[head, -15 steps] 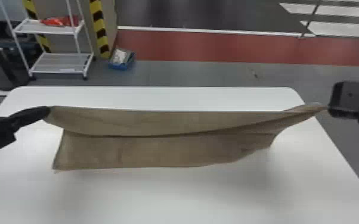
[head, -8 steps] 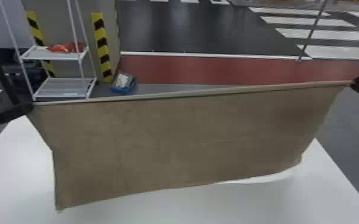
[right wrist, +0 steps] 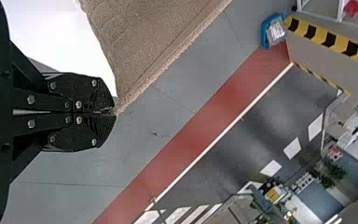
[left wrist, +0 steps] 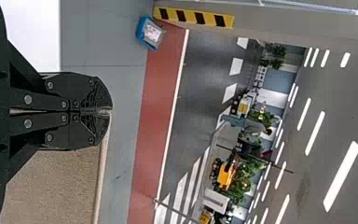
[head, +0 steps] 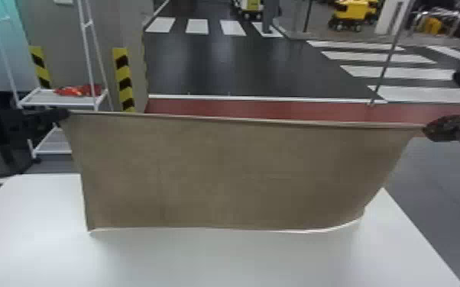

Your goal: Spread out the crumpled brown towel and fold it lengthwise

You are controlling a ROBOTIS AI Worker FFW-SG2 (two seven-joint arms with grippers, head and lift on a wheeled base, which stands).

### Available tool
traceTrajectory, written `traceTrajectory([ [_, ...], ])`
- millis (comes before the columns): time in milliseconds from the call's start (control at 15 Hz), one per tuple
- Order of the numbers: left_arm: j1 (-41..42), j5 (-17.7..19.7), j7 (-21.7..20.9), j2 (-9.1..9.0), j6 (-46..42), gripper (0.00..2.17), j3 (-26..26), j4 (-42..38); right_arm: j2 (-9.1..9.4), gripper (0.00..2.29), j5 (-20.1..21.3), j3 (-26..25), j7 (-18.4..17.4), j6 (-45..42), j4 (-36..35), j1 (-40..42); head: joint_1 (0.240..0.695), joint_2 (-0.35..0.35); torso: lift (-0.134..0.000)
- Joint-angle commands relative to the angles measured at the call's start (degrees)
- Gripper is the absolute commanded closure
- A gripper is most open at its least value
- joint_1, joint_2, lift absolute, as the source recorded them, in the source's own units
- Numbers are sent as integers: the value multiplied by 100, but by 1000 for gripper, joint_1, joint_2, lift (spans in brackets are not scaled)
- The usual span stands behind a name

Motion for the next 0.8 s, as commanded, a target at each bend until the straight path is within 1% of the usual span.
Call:
traceTrajectory([
  [0,-250,-73,-9,22,-274,1264,-78,224,24,1416,88,98,-199,221,282,-316,447,-108,-124],
  [67,-215,-73,-36,22,-257,1396,-78,224,24,1416,88,98,-305,361,282,-369,431,-112,-124],
  [133,-74,-29,-62,14,-257,1602,-52,128,24,1416,53,54,-287,396,221,-351,420,-115,-124],
  [200,225,76,-80,14,-239,1652,-25,-180,24,1416,-70,28,-147,396,-34,-149,408,-122,-124],
  [333,1200,331,-299,14,-257,1652,98,-953,6,1416,-343,-289,126,238,-931,818,419,-120,-124],
  [400,1701,507,-387,14,-327,1652,185,-1235,-3,1416,-501,-465,179,98,-1335,1363,437,-117,-124],
  [467,2132,656,-431,14,-520,1656,256,-1463,6,1416,-607,-684,346,-131,-1660,1820,459,-115,-124],
  [533,2633,849,-458,14,-749,1652,352,-1665,24,1416,-651,-851,495,-359,-1950,2303,528,-115,-124],
  [600,3055,964,-502,5,-907,1652,405,-1780,32,1416,-659,-992,574,-641,-2170,2769,568,-114,-124],
  [733,3749,1078,-660,-21,-1364,1652,458,-1894,182,1416,-686,-1247,698,-1221,-2416,3507,641,-116,-124],
])
